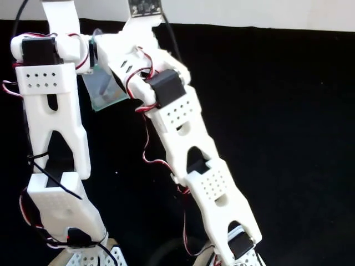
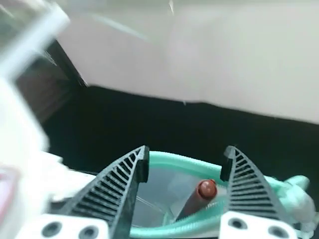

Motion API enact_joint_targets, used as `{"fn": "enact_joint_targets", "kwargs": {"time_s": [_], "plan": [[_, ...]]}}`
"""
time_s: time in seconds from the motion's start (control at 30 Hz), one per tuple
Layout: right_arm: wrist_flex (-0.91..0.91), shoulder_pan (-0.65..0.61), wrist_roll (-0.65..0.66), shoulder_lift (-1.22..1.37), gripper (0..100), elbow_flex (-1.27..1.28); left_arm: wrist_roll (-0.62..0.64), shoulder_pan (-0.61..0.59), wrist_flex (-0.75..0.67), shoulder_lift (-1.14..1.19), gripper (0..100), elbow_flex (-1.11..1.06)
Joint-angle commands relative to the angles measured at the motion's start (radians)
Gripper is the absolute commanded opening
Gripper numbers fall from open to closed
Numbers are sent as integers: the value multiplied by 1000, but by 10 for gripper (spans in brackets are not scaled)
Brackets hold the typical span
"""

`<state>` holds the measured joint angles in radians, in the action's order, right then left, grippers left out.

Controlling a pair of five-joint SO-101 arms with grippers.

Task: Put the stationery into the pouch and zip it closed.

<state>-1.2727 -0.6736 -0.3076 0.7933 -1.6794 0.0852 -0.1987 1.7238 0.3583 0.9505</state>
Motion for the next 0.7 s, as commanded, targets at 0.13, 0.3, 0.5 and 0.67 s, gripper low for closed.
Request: {"fn": "enact_joint_targets", "kwargs": {"time_s": [0.13, 0.3, 0.5, 0.67], "plan": [[-5, -15, 91, -209, 234, -77, 8, -15, -8, 2, 6, 1], [-5, 38, 107, -272, 234, -77, 8, -15, -8, 2, 6, 1], [-110, 130, 107, -285, 234, -76, 8, -7, -8, -5, 6, 2], [-286, 159, 109, -282, 234, -73, 34, -7, 2, -5, 6, 50]]}}
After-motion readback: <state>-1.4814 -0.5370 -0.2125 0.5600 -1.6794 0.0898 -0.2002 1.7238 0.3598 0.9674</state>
